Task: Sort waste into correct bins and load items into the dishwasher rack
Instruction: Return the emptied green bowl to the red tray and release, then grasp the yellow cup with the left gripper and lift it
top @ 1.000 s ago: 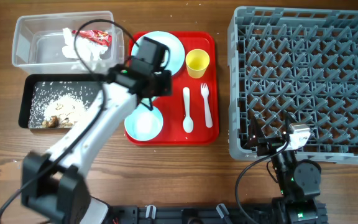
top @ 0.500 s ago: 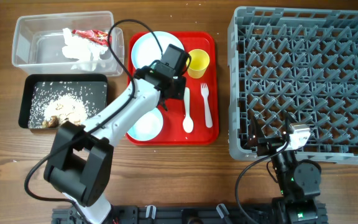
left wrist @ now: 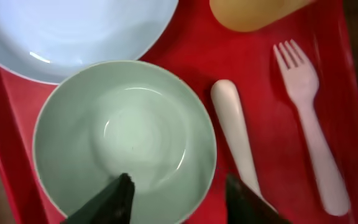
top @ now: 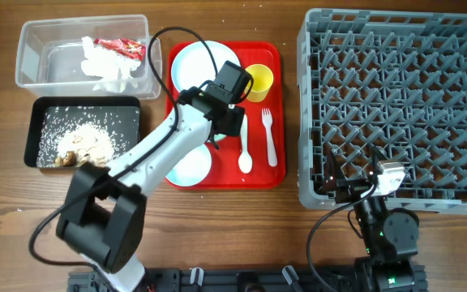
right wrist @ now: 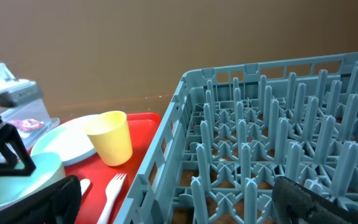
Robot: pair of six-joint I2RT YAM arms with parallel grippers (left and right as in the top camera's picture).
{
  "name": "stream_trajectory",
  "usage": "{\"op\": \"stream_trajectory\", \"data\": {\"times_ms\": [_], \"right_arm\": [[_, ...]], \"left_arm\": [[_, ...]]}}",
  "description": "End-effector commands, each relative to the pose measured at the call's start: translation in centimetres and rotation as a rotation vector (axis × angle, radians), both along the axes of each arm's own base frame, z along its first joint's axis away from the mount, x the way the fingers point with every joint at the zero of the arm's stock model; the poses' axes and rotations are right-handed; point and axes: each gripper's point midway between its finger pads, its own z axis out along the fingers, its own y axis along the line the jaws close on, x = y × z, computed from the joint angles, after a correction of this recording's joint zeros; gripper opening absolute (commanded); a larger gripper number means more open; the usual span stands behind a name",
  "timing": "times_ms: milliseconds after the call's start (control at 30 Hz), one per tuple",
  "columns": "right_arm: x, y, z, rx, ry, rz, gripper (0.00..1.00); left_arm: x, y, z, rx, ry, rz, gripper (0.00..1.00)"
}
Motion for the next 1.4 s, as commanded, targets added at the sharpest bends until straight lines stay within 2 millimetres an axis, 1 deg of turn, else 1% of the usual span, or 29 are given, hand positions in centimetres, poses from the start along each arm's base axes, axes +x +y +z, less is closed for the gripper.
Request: {"op": "stream_trajectory", "data": {"times_ms": [0, 33, 100, 133, 167, 200, 233, 267, 300, 367, 400, 433, 467, 500, 533, 567, 600, 667, 733, 767, 800, 833, 900, 967, 1067, 1233, 1267, 1300, 1367], "right_arm": [[0.0, 0.2, 0.1, -0.009, -0.006, 0.013, 1.00], [0.0, 0.2, 0.1, -0.009, -0.006, 0.013, 1.00], [0.0, 0.2, 0.1, -0.009, -0.006, 0.013, 1.00], [0.0, 0.2, 0.1, -0.009, -0.006, 0.013, 1.00], [0.0, 0.2, 0.1, -0.009, -0.006, 0.013, 1.00], [0.0, 0.2, 0.1, -0.009, -0.006, 0.013, 1.00], [0.0, 0.2, 0.1, -0.009, -0.006, 0.013, 1.00], [0.0, 0.2, 0.1, -0.009, -0.006, 0.013, 1.00], [0.0, 0.2, 0.1, -0.009, -0.006, 0.013, 1.00], [0.0, 0.2, 0.1, -0.009, -0.006, 0.013, 1.00], [0.0, 0.2, 0.1, -0.009, -0.006, 0.013, 1.00], [0.0, 0.2, 0.1, -0.009, -0.006, 0.013, 1.00], [0.0, 0.2, 0.1, -0.009, -0.006, 0.013, 1.00], [0.0, 0.2, 0.1, -0.009, -0.006, 0.013, 1.00], [0.0, 0.2, 0.1, -0.009, -0.006, 0.013, 1.00], [0.0, 0.2, 0.1, -0.009, -0.006, 0.013, 1.00], [0.0, 0.2, 0.1, -0.009, -0.006, 0.013, 1.00], [0.0, 0.2, 0.1, -0.009, -0.006, 0.013, 1.00], [0.0, 0.2, 0.1, -0.009, -0.006, 0.013, 1.00], [0.0, 0.2, 0.1, -0.009, -0.006, 0.013, 1.00], [0.0, 0.2, 0.1, -0.009, -0.006, 0.013, 1.00], [0.0, 0.2, 0.1, -0.009, -0.006, 0.013, 1.00], [0.0, 0.2, 0.1, -0.009, -0.006, 0.013, 1.00], [0.0, 0.2, 0.1, -0.009, -0.006, 0.013, 0.99], [0.0, 0.2, 0.1, -0.009, -0.006, 0.013, 1.00], [0.0, 0.2, 0.1, -0.009, -0.006, 0.013, 1.00], [0.0, 0.2, 0.1, -0.009, -0.006, 0.013, 1.00], [0.0, 0.2, 0.1, -0.009, -0.006, 0.013, 1.00], [0.0, 0.2, 0.1, -0.009, -0.006, 0.013, 1.00]], "left_arm": [[1.1, -0.1, 8.5, -0.129, -0.171, 0.049, 0.57], [0.6, 0.3, 10.6, -0.159, -0.206, 0.057, 0.63], [-0.5, 1.3, 13.5, -0.211, -0.243, 0.106, 0.66], [-1.1, 2.1, 14.7, -0.239, -0.250, 0.152, 0.69], [-1.7, 3.7, 16.2, -0.273, -0.265, 0.217, 0.71], [-2.0, 4.9, 17.1, -0.292, -0.277, 0.261, 0.73], [-2.4, 6.3, 18.2, -0.311, -0.294, 0.306, 0.78], [-3.0, 8.4, 19.8, -0.332, -0.327, 0.358, 0.88], [-3.5, 10.2, 21.0, -0.341, -0.360, 0.397, 1.00], [-4.8, 14.2, 23.0, -0.347, -0.422, 0.487, 1.00], [-5.5, 15.9, 23.5, -0.338, -0.436, 0.528, 1.00], [-6.0, 16.7, 23.5, -0.316, -0.437, 0.529, 1.00], [-6.4, 17.2, 23.4, -0.302, -0.428, 0.517, 1.00], [-6.6, 16.2, 23.2, -0.322, -0.401, 0.428, 1.00], [-6.3, 14.7, 23.4, -0.360, -0.392, 0.334, 1.00], [-5.2, 13.0, 24.0, -0.403, -0.409, 0.226, 1.00], [-2.9, 11.0, 23.9, -0.469, -0.410, 0.145, 1.00], [0.9, 8.7, 22.1, -0.528, -0.333, 0.092, 0.99], [6.0, 5.9, 19.3, -0.527, -0.240, 0.039, 1.00], [7.6, 4.8, 18.3, -0.524, -0.219, 0.027, 0.99], [9.5, 3.4, 16.8, -0.523, -0.197, 0.012, 1.00], [10.1, 3.0, 16.1, -0.522, -0.191, 0.009, 0.99], [10.5, 2.8, 14.7, -0.516, -0.166, 0.015, 0.99], [10.6, 3.1, 14.3, -0.495, -0.163, 0.031, 0.99], [10.6, 4.3, 13.5, -0.432, -0.159, 0.075, 0.99], [11.1, 4.6, 13.6, -0.416, -0.181, 0.085, 1.00], [11.0, 4.3, 13.2, -0.414, -0.169, 0.080, 1.00], [10.6, 3.4, 12.1, -0.406, -0.135, 0.067, 1.00], [10.2, 2.3, 10.9, -0.398, -0.102, 0.049, 1.00]]}}
